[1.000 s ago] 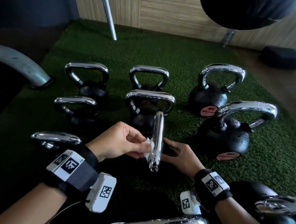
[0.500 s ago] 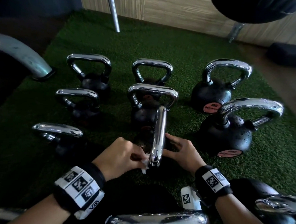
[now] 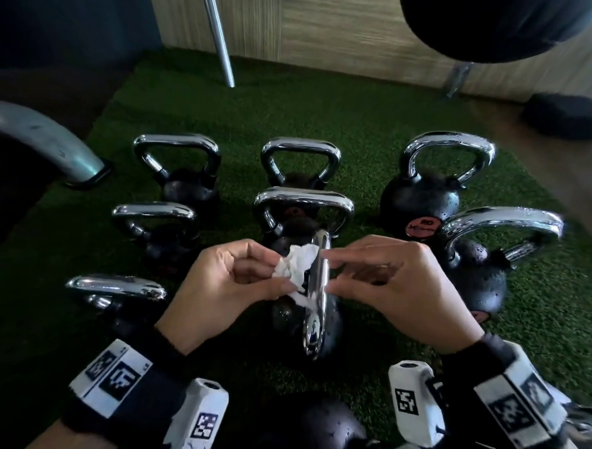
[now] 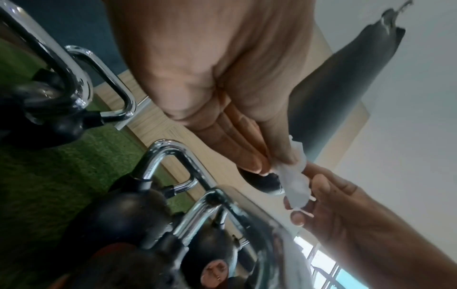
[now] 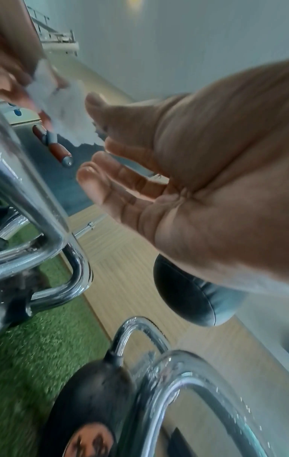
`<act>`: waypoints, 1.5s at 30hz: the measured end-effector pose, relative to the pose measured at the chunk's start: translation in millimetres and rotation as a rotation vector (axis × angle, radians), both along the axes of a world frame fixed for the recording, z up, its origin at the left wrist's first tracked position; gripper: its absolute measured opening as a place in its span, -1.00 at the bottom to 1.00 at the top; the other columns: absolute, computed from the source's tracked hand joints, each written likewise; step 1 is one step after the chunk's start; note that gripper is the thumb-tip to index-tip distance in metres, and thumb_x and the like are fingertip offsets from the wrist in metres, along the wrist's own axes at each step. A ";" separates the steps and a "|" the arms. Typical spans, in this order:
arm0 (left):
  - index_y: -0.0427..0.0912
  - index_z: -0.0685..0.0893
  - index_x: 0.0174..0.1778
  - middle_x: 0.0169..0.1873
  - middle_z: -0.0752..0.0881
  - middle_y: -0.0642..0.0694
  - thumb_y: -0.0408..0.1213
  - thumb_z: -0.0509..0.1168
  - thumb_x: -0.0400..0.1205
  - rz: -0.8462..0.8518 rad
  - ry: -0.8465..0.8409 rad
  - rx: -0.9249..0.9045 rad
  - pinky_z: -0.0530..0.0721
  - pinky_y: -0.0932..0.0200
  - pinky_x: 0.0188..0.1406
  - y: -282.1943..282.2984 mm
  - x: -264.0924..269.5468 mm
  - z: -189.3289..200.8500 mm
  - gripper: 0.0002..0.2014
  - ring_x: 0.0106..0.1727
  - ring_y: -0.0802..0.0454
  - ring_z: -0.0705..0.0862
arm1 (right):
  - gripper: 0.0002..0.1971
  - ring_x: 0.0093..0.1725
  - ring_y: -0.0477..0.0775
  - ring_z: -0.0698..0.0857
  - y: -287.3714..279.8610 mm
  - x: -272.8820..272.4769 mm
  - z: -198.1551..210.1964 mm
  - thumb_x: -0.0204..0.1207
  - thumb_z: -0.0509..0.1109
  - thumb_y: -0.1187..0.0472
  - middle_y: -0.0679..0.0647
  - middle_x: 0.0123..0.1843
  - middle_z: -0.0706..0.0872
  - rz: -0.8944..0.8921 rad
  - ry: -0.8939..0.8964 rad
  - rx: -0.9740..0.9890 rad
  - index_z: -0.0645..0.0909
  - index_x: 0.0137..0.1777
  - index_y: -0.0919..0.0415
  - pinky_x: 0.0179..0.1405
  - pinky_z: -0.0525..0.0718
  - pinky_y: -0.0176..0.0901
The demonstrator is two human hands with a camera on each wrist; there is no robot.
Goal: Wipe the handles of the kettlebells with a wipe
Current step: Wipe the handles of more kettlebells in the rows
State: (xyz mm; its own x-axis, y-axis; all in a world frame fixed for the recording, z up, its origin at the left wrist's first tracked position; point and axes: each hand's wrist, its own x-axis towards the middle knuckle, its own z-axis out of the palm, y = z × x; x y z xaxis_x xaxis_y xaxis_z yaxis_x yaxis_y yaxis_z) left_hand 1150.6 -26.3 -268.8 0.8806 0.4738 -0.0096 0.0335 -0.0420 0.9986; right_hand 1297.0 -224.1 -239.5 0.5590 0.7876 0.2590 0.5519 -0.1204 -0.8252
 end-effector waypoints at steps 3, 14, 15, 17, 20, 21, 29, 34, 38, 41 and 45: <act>-0.22 0.83 -0.14 -0.27 0.88 -0.21 -0.33 0.63 0.25 -0.030 -0.037 -0.054 0.80 0.27 -0.22 -7.4 4.2 13.6 -0.72 -0.27 0.02 0.85 | -0.59 -0.08 0.00 0.87 4.0 -3.6 4.2 0.27 0.74 0.08 -0.08 0.01 0.88 0.014 0.029 0.047 0.88 0.16 0.07 0.00 0.85 -0.08; -0.13 0.88 0.10 0.01 0.89 -0.21 0.01 0.40 0.49 -0.171 0.013 -0.136 0.85 0.14 -0.03 -16.1 19.3 29.5 -0.62 -0.01 -0.09 0.87 | -0.70 -0.15 -0.07 0.89 10.2 -5.7 -3.4 0.33 0.72 0.27 -0.11 -0.10 0.90 -0.132 0.062 0.093 0.90 0.06 0.02 -0.10 0.90 -0.01; -0.08 0.84 0.20 0.06 0.88 -0.18 0.03 0.33 0.57 -0.212 0.025 -0.129 0.84 0.12 0.04 -13.5 19.3 29.7 -0.60 0.05 -0.09 0.87 | -0.73 -0.16 -0.08 0.88 10.5 -3.9 -4.0 0.34 0.70 0.24 -0.11 -0.12 0.90 -0.151 0.067 0.085 0.90 0.04 0.02 -0.10 0.90 -0.03; -0.01 0.75 0.33 0.12 0.87 -0.11 -0.14 0.26 0.73 -0.222 0.073 -0.071 0.82 0.08 0.14 -5.6 19.9 23.7 -0.70 0.12 -0.07 0.85 | -0.77 -0.18 -0.11 0.88 9.5 3.4 -8.6 0.34 0.68 0.20 -0.12 -0.17 0.90 -0.194 0.070 0.069 0.90 0.01 0.01 -0.11 0.88 -0.13; 0.13 0.64 0.37 0.26 0.81 0.05 -0.60 0.32 0.62 -0.203 0.264 0.250 0.72 0.06 0.31 19.2 21.3 -17.3 -0.44 0.33 0.01 0.75 | -0.83 -0.25 -0.20 0.85 4.4 19.5 -26.1 0.37 0.67 0.27 -0.14 -0.24 0.89 -0.342 0.050 0.052 0.90 -0.08 0.02 -0.15 0.76 -0.40; 0.17 0.54 0.49 0.42 0.69 0.12 -0.58 0.38 0.55 -0.282 0.364 0.391 0.63 0.11 0.40 24.7 21.0 -32.2 -0.32 0.48 0.05 0.63 | -0.84 -0.27 -0.22 0.83 3.8 23.6 -33.1 0.37 0.67 0.29 -0.14 -0.25 0.89 -0.391 0.049 0.030 0.90 -0.10 0.02 -0.19 0.73 -0.47; -0.14 -0.14 0.80 0.78 -0.10 -0.01 0.59 0.43 0.15 -0.387 0.350 0.916 -0.06 -0.07 0.81 -24.3 33.6 -124.5 0.47 0.80 -0.03 -0.20 | -0.91 -0.20 -0.17 0.84 33.0 37.0 -92.6 0.41 0.67 0.19 -0.11 -0.25 0.88 -0.515 0.185 -0.121 0.89 -0.10 0.04 -0.04 0.81 -0.28; -0.30 0.16 0.75 0.69 0.26 -0.12 0.41 0.44 0.32 -0.245 0.202 0.966 0.31 -0.09 0.70 -24.8 34.9 -133.8 0.23 0.74 -0.09 0.19 | -0.80 -0.18 -0.16 0.82 46.2 37.4 -108.5 0.47 0.65 0.25 -0.02 -0.14 0.90 -0.507 0.224 -0.133 0.89 0.09 0.13 -0.15 0.67 -0.59; -0.23 0.12 0.76 0.69 0.25 -0.03 0.34 0.51 0.29 -0.268 0.182 0.863 0.32 -0.05 0.71 -20.9 36.6 -127.6 0.24 0.74 0.00 0.18 | -0.80 -0.17 -0.19 0.83 46.8 36.3 -112.9 0.47 0.67 0.21 -0.06 -0.16 0.88 -0.478 0.239 -0.149 0.89 0.09 0.14 -0.07 0.74 -0.49; -0.13 0.05 0.77 0.69 0.18 0.06 0.35 0.51 0.23 -0.294 0.234 0.808 0.31 -0.01 0.72 -16.8 40.0 -121.9 0.29 0.74 0.06 0.17 | -0.79 -0.13 -0.20 0.82 54.7 43.8 -104.0 0.44 0.67 0.27 -0.07 -0.10 0.90 -0.508 0.180 -0.116 0.90 0.07 0.10 0.03 0.74 -0.42; -0.01 0.10 0.74 0.65 0.23 0.13 0.31 0.57 0.16 -0.295 0.288 0.704 0.40 0.04 0.67 -8.5 43.2 -113.0 0.27 0.67 0.11 0.32 | -0.78 -0.11 -0.25 0.82 65.2 51.4 -96.9 0.44 0.68 0.27 -0.09 -0.08 0.91 -0.542 0.071 -0.002 0.91 0.08 0.09 -0.07 0.62 -0.64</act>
State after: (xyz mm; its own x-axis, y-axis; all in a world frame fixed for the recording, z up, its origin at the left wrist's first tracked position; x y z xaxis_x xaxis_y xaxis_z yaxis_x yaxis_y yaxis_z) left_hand 1193.8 -34.8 -381.9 0.9784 0.2024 -0.0412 0.1745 -0.7034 0.6890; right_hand 1348.4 -158.9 -336.4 0.9010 0.3825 0.2045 0.3534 -0.3738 -0.8576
